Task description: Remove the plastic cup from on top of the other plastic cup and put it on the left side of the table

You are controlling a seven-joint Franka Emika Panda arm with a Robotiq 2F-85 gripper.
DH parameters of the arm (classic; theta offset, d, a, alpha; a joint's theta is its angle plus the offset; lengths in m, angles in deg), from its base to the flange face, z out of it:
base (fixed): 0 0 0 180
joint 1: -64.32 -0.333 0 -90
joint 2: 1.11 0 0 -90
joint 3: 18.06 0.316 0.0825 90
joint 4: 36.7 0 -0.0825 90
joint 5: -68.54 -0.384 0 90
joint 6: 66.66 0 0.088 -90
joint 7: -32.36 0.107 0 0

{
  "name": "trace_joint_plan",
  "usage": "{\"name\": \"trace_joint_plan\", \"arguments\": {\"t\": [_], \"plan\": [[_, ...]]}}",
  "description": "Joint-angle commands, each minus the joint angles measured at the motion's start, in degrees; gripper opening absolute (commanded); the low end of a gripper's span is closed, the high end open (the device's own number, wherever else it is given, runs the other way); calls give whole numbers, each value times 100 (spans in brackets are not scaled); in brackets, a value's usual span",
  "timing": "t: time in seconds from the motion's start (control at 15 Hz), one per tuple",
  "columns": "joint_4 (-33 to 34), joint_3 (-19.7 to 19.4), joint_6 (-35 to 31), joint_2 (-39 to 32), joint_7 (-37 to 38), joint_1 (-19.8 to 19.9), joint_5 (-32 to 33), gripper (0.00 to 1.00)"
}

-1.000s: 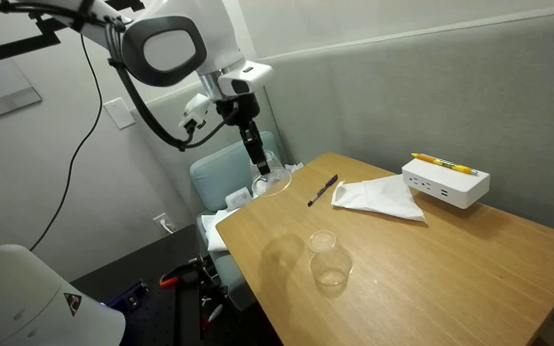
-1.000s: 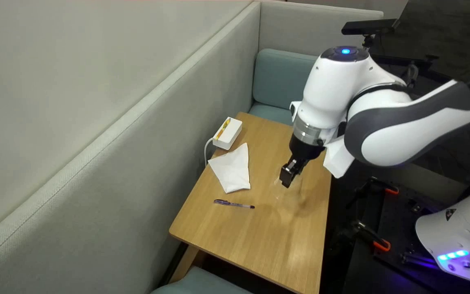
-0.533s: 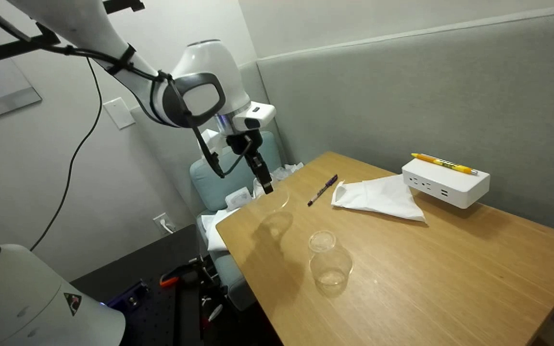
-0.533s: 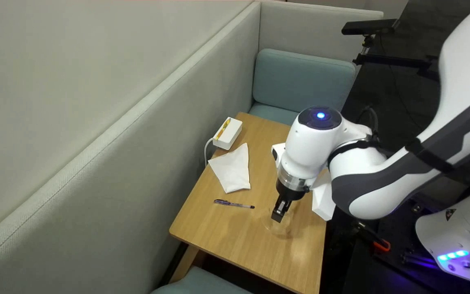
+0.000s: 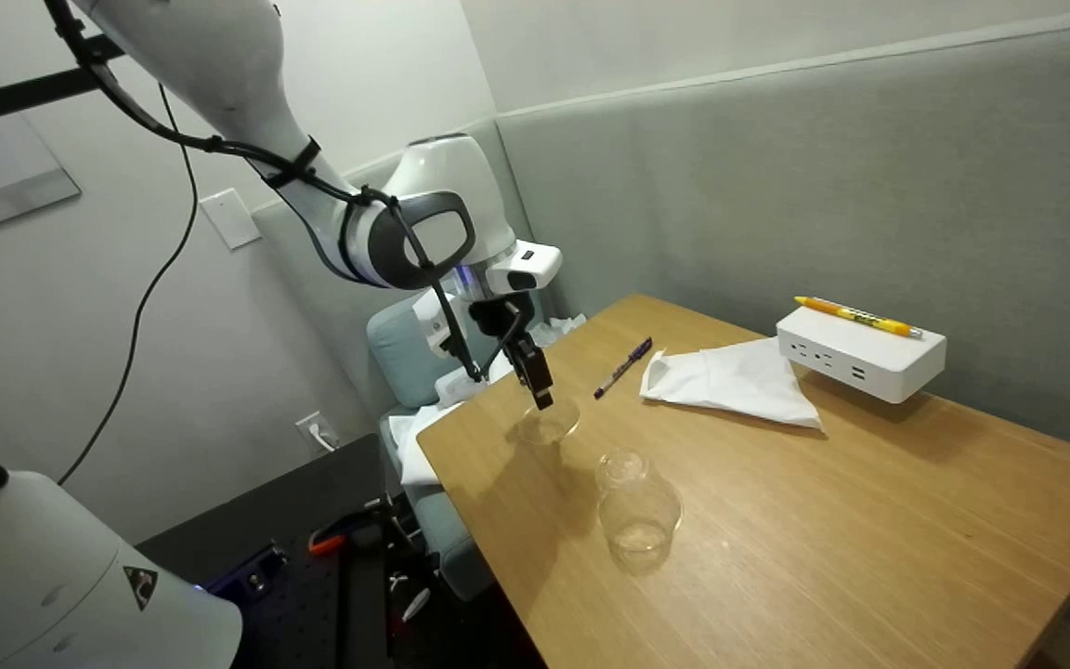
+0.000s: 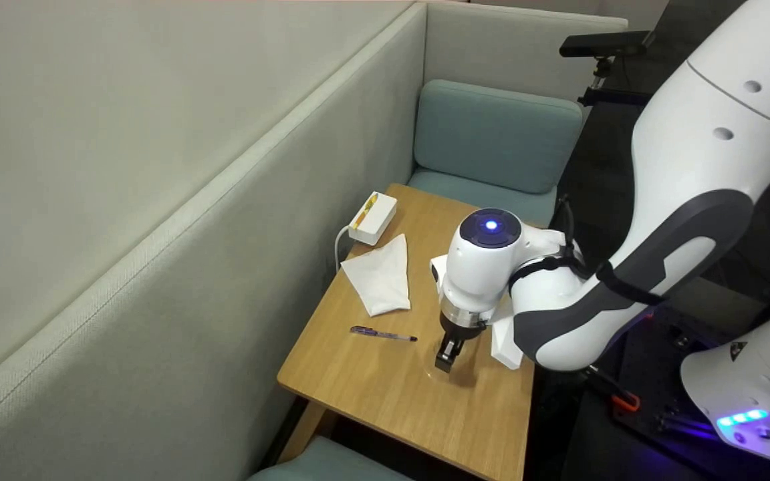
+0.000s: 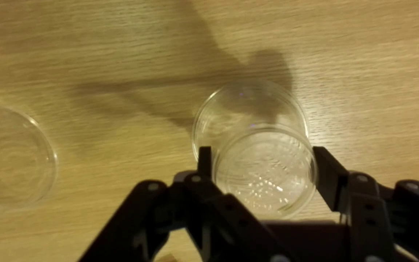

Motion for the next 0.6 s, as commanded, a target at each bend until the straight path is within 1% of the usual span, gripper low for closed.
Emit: {"name": "trace_joint_plan", "arguments": {"t": [0.0,0.13,0.2,0.27,0.53], "plan": [[-91,-151,-166,154,11,-167,10,99],[-375,17,-29,604,-190,34,-175,100],[-554,54,212,955,-288,139,-239,100],[-690,119,288,1203,-399,257,-335,100],[-1261,94,745,2416,-708,650,-472,100]]}}
